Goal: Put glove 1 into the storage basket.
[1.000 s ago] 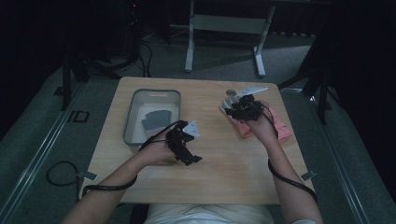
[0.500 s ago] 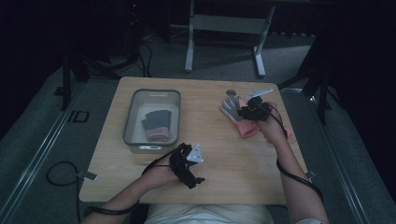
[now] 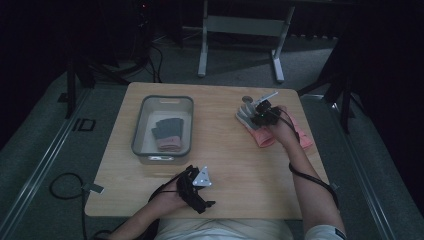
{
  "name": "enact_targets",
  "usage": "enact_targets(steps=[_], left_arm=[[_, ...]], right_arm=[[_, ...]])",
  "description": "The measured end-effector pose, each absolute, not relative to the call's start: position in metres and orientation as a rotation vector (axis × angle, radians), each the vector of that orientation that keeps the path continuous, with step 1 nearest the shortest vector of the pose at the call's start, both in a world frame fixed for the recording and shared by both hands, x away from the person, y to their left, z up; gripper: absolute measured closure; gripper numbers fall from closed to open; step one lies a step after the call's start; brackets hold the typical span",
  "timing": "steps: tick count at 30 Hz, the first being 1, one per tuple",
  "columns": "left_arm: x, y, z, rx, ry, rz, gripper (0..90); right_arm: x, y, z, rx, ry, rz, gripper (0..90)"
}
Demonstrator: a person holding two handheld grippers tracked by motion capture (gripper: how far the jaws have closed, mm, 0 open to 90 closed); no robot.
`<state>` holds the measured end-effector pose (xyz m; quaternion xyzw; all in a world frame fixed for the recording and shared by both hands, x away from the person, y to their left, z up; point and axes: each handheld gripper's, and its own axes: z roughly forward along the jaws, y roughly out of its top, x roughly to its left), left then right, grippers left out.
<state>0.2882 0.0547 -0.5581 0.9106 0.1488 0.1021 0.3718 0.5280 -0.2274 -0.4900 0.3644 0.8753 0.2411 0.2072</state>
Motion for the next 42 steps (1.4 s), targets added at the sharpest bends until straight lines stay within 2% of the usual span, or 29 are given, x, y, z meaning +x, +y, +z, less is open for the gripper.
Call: enact_targets(steps=[9,13,14,17,21,25,33,38,42], left_arm=[[0.282,0.053,-0.565,2.315,0.404,0.253,3.1],[0.278,0.049,-0.567,2.298,0.386,0.254,3.1],[0.278,0.050,-0.567,2.294,0.384,0.249,3.1],[0.279,0.050,-0.567,2.288,0.382,0.252,3.1],[0.280,0.052,-0.568,2.285,0.384,0.254,3.1],[0.280,0.052,-0.568,2.282,0.380,0.266,3.1],[0.280,0.054,-0.567,2.270,0.374,0.285,3.0],[0.278,0.055,-0.566,2.259,0.373,0.286,3.1],[0.278,0.056,-0.566,2.258,0.370,0.288,3.0]], right_arm=[[0.541,-0.227,-0.518,1.016,2.491,0.574,67.3],[0.543,-0.227,-0.525,1.052,2.500,0.570,72.3],[0.543,-0.227,-0.526,1.082,2.493,0.572,77.9],[0.543,-0.225,-0.523,1.138,2.468,0.568,85.0],[0.535,-0.226,-0.507,1.201,2.432,0.638,87.5],[0.511,-0.230,-0.473,1.244,2.351,0.812,87.8],[0.433,-0.222,-0.413,1.369,2.135,1.140,87.7],[0.395,-0.209,-0.408,1.445,2.052,1.180,87.8],[0.378,-0.198,-0.422,1.483,2.032,1.167,87.8]])
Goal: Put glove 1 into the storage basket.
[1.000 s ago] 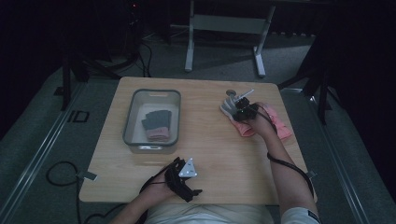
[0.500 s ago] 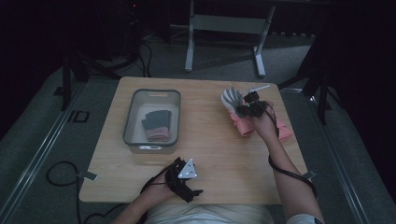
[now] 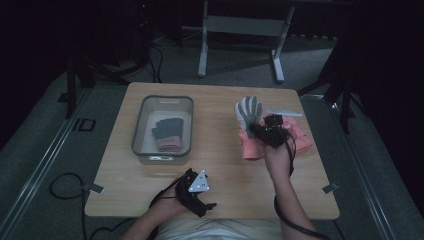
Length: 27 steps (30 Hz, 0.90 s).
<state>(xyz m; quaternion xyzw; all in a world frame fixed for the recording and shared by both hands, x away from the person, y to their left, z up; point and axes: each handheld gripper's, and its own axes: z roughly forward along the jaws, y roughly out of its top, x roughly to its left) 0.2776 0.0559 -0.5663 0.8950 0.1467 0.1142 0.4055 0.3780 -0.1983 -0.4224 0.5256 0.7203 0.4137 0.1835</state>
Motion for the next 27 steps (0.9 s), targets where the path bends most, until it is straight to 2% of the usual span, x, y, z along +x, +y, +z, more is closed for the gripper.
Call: enact_targets(steps=[6,13,27], left_arm=[[0.276,0.056,-0.566,2.262,0.360,0.297,3.0],[0.275,0.056,-0.567,2.261,0.353,0.296,3.0],[0.275,0.056,-0.568,2.257,0.351,0.303,2.8]], right_arm=[[0.369,-0.182,-0.465,1.546,2.015,1.054,87.8],[0.381,-0.169,-0.503,1.655,2.067,1.011,87.7],[0.392,-0.153,-0.533,1.661,2.110,0.925,86.6]])
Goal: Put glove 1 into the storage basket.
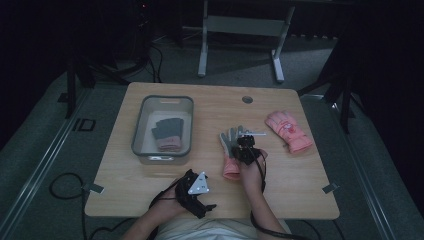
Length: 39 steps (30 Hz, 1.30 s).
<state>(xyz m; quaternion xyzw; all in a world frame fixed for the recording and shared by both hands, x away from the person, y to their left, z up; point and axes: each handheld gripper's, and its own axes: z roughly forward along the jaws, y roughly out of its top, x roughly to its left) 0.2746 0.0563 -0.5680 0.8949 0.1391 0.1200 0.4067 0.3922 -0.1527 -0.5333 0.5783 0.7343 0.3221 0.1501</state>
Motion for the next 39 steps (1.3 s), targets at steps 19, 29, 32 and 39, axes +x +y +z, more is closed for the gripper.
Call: enact_targets(steps=[19,29,32,39], left_arm=[[0.274,0.056,-0.569,2.258,0.337,0.287,2.8],[0.276,0.056,-0.569,2.261,0.334,0.285,2.8],[0.276,0.057,-0.569,2.257,0.336,0.286,2.8],[0.275,0.056,-0.570,2.261,0.336,0.287,2.8]], right_arm=[[0.388,-0.173,-0.499,1.463,2.141,1.012,68.3],[0.403,-0.257,-0.475,1.297,2.143,1.021,66.0],[0.409,-0.281,-0.468,1.288,2.117,1.008,65.0],[0.436,-0.329,-0.470,1.235,2.149,0.905,60.7]])
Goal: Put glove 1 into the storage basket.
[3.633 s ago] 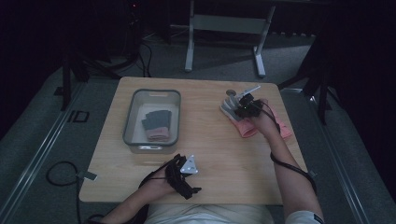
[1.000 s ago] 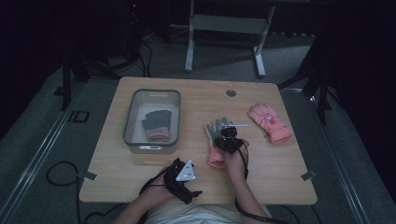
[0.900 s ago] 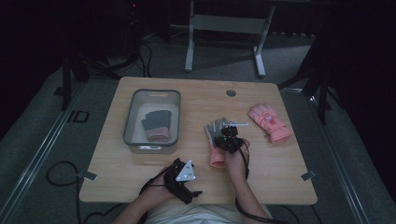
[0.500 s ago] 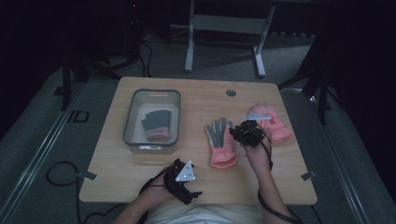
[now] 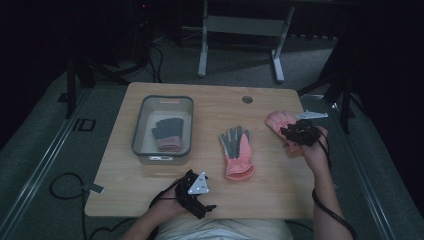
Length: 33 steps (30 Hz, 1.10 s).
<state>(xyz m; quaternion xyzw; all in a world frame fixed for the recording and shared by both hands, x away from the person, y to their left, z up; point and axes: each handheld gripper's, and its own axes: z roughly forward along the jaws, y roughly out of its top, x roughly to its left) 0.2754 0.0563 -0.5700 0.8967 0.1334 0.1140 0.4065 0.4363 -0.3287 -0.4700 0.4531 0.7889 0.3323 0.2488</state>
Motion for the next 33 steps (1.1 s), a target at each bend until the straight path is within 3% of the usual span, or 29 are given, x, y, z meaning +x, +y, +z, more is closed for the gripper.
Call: enact_targets(steps=[5,9,24,30,33], left_arm=[[0.276,0.057,-0.570,2.256,0.340,0.286,2.9],[0.276,0.057,-0.570,2.260,0.339,0.285,2.8],[0.277,0.059,-0.570,2.252,0.338,0.280,2.8],[0.277,0.060,-0.571,2.250,0.340,0.283,2.8],[0.277,0.060,-0.571,2.246,0.341,0.286,2.8]], right_arm=[[0.458,-0.352,-0.475,1.249,2.143,0.841,54.9],[0.475,-0.367,-0.484,1.296,2.131,0.814,56.3],[0.509,-0.361,-0.520,1.243,2.247,0.655,59.0],[0.512,-0.359,-0.527,1.238,2.253,0.637,71.1],[0.511,-0.357,-0.526,1.267,2.233,0.635,81.3]])
